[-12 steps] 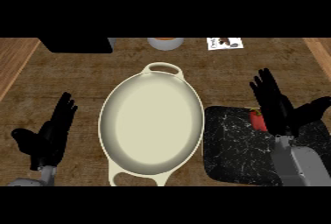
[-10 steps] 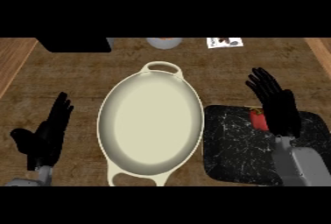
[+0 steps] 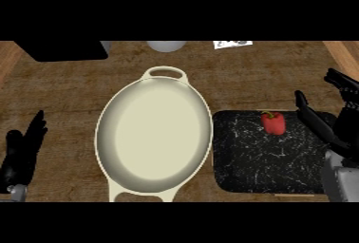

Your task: Pick the bell pepper from the tray and place it in the pot

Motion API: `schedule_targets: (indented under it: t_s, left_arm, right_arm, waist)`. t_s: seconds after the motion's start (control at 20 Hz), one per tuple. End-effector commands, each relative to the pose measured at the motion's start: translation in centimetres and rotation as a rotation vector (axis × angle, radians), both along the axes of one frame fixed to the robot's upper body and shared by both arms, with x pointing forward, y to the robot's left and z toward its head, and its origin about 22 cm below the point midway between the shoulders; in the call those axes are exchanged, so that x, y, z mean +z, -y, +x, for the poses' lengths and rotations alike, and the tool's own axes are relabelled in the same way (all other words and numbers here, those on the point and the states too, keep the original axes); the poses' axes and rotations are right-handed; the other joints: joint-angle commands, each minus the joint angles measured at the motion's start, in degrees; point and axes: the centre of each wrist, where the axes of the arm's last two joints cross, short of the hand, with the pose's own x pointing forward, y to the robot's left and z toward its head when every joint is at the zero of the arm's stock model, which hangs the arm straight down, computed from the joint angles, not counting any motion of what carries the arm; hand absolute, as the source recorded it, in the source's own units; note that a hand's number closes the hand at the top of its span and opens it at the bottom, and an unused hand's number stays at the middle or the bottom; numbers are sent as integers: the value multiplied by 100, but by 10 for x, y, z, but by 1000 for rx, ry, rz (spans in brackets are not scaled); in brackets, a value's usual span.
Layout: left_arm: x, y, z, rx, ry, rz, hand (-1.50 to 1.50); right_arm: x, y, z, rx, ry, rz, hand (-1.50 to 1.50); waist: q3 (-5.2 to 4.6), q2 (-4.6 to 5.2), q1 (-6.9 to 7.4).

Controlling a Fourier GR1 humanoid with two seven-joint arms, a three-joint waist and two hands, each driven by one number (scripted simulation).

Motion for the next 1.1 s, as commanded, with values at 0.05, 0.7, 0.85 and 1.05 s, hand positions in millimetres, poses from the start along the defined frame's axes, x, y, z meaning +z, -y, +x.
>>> schedule_targets:
  t_s: [0.05, 0.7, 0.85, 1.05]
  left_arm:
    - [16, -2, 17, 24, -60, 29, 0]
    - [16, 2, 16, -3, -91, 28, 0]
    - [27, 11, 21, -23, -71, 35, 0]
    - [34, 7, 24, -21, -71, 47, 0]
  right_arm:
    - [-39, -29, -37, -205, 195, -155, -150]
    - [-38, -8, -165, -329, -307, -466, -150]
    - [-31, -8, -170, -329, -458, -531, -150]
    - [-8, -11, -181, -236, -666, -601, -150]
  waist:
    - [9, 32, 110]
    - [-41, 38, 209]
    - [-42, 64, 332]
    - [-33, 63, 366]
